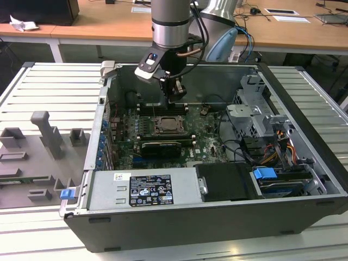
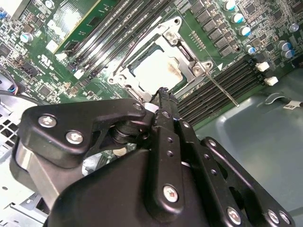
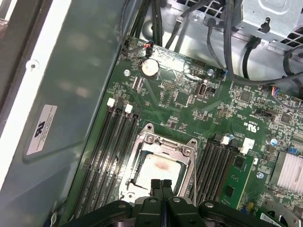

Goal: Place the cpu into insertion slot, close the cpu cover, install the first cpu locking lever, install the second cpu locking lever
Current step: 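Install the first cpu locking lever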

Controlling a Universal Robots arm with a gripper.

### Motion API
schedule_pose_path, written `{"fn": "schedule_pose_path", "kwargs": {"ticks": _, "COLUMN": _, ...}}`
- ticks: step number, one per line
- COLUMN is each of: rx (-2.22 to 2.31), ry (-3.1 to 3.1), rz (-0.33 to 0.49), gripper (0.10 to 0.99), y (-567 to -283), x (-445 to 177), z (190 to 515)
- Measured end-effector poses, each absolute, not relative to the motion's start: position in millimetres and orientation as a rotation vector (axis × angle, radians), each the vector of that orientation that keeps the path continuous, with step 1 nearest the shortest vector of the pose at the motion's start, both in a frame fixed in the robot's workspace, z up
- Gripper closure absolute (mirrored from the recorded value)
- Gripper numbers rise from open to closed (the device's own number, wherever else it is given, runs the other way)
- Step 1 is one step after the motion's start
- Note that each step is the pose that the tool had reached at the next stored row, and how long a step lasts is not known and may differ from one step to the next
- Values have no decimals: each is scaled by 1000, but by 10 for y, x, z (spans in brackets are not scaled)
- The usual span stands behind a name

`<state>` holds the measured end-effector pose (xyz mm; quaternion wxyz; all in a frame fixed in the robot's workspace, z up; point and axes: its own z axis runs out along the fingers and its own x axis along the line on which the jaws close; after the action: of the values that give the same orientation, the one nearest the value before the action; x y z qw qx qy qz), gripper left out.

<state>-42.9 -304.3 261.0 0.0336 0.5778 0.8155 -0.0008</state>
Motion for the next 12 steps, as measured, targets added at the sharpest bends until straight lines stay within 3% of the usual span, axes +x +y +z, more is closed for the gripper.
{"fn": "schedule_pose_path", "kwargs": {"ticks": 12, "rx": 1661, "ry": 2587, "rz": 2, "gripper": 980, "y": -3042, "x": -429, "z": 2610}}
